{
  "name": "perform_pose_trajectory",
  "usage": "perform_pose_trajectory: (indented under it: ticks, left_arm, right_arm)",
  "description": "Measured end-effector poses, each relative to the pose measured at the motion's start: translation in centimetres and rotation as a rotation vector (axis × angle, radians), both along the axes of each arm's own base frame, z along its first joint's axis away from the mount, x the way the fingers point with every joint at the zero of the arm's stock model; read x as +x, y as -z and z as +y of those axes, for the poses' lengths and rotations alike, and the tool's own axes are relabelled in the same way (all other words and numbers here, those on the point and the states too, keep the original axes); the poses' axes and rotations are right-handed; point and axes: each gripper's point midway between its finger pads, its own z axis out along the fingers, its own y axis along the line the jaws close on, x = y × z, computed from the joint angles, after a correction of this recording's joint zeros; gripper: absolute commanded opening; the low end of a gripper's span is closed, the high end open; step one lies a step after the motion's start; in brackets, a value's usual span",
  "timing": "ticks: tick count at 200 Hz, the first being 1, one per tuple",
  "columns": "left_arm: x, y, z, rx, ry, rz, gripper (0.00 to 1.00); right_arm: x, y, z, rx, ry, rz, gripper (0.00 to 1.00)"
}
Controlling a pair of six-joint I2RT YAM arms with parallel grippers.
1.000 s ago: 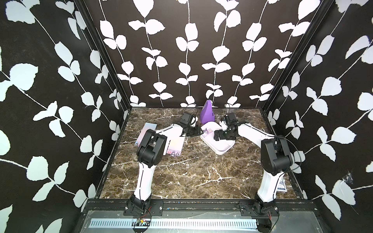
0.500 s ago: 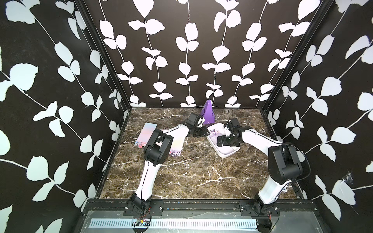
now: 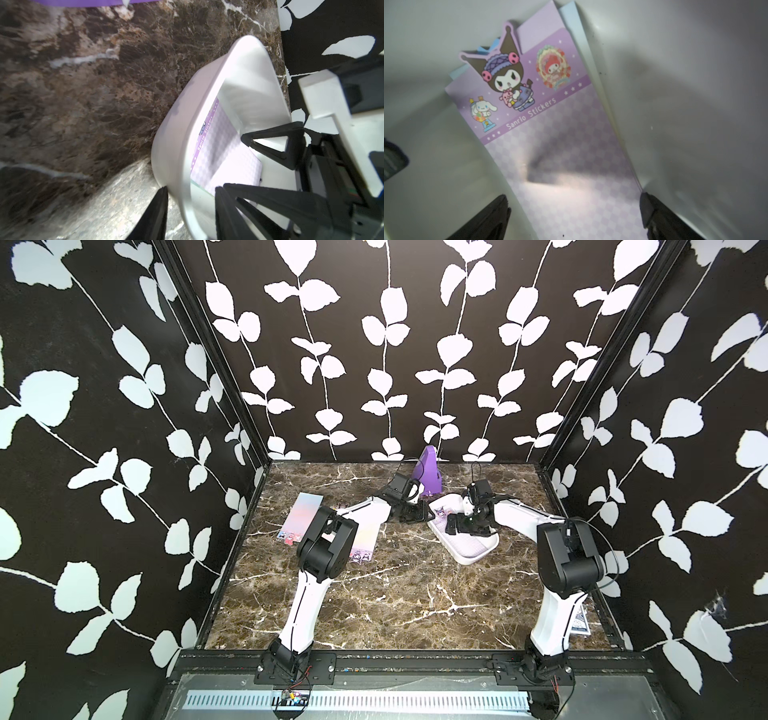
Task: Take the stickers out of the storage box
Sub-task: Adjust the storage box at the center of the board.
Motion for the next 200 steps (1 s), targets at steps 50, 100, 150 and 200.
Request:
perform_pose_trajectory:
  ticks: [50, 100, 150, 200]
  left_arm:
    - [0.05, 0.02, -0.15, -0.005, 0.004, 0.001, 0.39]
    - [0.21, -0.02, -0.35, -0.010, 0.007, 0.000, 0.39]
    - [0.17, -0.01, -0.37, -0.010, 0.010, 0.001, 0.39]
    - [0.17, -0.05, -0.37, -0.010, 0.010, 0.002, 0.39]
  right_arm:
    - [0.09, -0.02, -0.02, -0.002, -0.001, -0.004, 0.99]
    - [0.44, -0.24, -0.38, -0.026, -0.005, -0.027, 0.99]
    - [0.43, 0.21, -0.42, -0.040, -0.032, -0.030, 0.99]
    - [0.43, 0.43, 0.09, -0.012, -0.045, -0.027, 0.99]
